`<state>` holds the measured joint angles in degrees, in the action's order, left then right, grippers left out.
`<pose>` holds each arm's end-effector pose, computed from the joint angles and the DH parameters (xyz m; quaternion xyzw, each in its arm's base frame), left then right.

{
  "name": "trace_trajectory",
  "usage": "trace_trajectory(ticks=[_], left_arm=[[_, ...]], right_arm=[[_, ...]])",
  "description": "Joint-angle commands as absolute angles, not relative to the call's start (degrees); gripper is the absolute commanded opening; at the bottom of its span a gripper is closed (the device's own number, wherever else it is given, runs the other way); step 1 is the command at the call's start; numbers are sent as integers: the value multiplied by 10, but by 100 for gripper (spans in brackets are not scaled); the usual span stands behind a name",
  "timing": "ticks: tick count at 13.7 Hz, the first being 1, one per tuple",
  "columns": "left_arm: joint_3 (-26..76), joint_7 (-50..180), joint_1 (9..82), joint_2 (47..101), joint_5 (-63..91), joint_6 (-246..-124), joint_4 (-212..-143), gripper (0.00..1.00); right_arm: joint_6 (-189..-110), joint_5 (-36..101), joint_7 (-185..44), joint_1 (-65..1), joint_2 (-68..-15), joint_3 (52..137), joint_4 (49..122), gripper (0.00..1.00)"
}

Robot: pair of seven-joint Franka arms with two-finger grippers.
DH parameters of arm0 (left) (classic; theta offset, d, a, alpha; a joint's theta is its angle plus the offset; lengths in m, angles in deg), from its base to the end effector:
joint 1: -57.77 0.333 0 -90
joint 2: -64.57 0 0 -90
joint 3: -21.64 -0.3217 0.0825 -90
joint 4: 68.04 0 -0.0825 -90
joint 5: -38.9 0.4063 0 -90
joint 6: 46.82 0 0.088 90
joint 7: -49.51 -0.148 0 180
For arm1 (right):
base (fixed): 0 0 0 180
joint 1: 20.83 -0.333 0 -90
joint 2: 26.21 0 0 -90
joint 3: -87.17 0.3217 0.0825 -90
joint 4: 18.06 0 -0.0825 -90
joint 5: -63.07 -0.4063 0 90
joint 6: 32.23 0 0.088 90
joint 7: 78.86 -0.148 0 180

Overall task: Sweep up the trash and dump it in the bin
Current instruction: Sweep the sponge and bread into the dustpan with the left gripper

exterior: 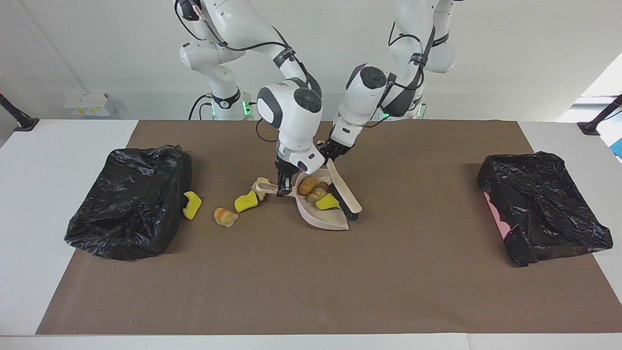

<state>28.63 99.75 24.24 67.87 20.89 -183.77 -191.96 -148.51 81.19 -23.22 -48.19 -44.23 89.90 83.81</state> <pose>0.4391 -0.3900 0.3401 0.9712 0.1882 -0.0264 0.1435 0.5796 0.3004 0.3330 0.6745 0.7258 -0.0589 0.1216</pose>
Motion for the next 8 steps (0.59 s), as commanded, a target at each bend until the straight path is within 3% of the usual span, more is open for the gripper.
trace_trajectory(ticks=[1,8], left_arm=[[284,997,252,677,205,-1823,-1910,0],[286,985,268,662,209,-1780,-1908,0]], right_arm=[[-1520,801,-216,-461,-429,903,857,0],[-1547,698,-106,-397,-417,904,853,0]])
